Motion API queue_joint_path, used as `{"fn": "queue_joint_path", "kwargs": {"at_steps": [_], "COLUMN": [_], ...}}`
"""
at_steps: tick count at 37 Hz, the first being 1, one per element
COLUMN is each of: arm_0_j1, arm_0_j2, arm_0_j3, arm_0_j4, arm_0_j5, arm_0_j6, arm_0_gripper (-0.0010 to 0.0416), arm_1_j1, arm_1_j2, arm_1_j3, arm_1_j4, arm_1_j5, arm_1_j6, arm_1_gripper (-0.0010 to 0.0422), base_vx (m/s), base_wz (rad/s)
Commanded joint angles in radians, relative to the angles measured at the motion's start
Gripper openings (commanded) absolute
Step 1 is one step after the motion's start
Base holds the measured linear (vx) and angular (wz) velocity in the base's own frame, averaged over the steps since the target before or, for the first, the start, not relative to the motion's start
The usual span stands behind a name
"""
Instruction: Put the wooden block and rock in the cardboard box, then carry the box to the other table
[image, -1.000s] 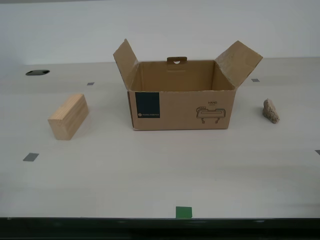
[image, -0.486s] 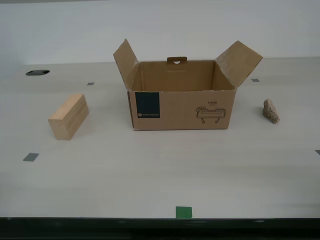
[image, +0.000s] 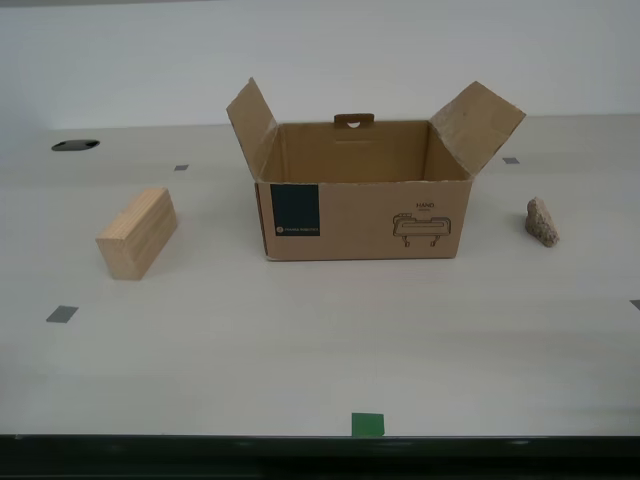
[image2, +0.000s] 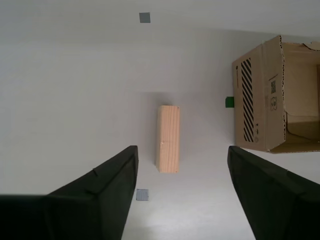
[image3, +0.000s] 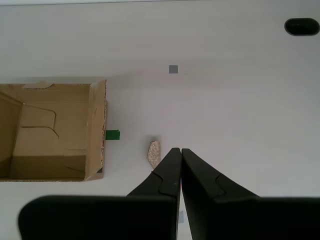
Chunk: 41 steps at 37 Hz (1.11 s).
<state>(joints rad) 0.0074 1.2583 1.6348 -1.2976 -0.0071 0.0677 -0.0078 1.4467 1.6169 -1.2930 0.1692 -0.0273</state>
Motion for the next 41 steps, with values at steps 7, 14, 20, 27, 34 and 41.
{"fn": "queue_joint_path", "kwargs": {"at_steps": [7,14,20,27,34,41], "arm_0_j1": [0.001,0.001,0.001,0.002,0.002,0.002], "arm_0_j2": [0.000,0.000,0.000,0.000,0.000,0.000], "arm_0_j3": [0.001,0.001,0.001,0.001,0.001,0.001], "arm_0_j4": [-0.002,-0.006,-0.014,-0.019,-0.018,-0.016], "arm_0_j5": [0.000,0.000,0.000,0.000,0.000,-0.001], "arm_0_j6": [0.003,0.003,0.000,-0.008,0.003,0.011], "arm_0_gripper": [0.0003,0.0003,0.0003,0.0026,0.0152,0.0324], "arm_1_j1": [-0.001,-0.001,-0.002,-0.003,-0.005,-0.006], "arm_1_j2": [-0.001,-0.001,-0.001,-0.001,-0.002,-0.002], "arm_1_j3": [0.001,0.001,0.001,0.001,0.001,0.001], "arm_1_j4": [-0.002,-0.003,-0.003,-0.003,-0.003,-0.003], "arm_1_j5": [0.005,0.005,0.005,0.005,0.005,0.005], "arm_1_j6": [-0.016,-0.018,-0.001,0.001,0.001,-0.003], "arm_1_gripper": [0.0353,0.0401,0.0385,0.0399,0.0402,0.0398], "base_vx": [0.000,0.000,0.000,0.000,0.000,0.000], "base_wz": [0.000,0.000,0.000,0.000,0.000,0.000]}}
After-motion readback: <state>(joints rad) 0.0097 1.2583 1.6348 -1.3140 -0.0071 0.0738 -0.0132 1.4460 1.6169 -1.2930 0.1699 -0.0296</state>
